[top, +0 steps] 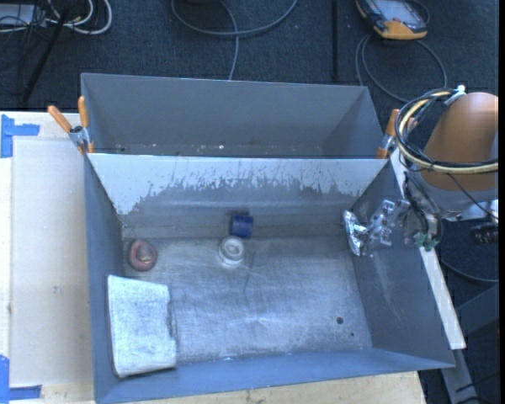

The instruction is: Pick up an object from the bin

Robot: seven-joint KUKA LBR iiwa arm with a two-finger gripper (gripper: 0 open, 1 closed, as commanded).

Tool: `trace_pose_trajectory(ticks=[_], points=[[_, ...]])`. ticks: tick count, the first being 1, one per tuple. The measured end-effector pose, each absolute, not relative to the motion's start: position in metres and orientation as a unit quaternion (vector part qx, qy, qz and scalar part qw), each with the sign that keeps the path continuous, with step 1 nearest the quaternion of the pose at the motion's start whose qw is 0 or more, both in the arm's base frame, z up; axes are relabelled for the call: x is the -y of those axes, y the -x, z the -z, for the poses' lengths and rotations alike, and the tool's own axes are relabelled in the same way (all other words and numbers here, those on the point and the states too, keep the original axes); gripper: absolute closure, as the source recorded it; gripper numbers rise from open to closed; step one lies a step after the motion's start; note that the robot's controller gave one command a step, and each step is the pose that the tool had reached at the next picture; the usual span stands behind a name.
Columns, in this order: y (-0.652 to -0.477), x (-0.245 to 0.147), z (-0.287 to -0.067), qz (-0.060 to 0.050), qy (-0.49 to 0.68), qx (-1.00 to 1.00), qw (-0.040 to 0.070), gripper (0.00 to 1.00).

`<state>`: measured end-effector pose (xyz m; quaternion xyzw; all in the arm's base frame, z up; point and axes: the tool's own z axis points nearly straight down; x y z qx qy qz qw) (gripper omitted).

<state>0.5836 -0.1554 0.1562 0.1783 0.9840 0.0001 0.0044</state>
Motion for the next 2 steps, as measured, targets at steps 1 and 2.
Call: trace_pose_trajectory(ticks=[1,2], points=[[-0.5847,0.1557,-0.1815,0.000,-0.176,-0.984,0.002,1.00],[-0.5854,0.1559,-0.1911,0.000,-0.175,-0.985,0.001,1.00]])
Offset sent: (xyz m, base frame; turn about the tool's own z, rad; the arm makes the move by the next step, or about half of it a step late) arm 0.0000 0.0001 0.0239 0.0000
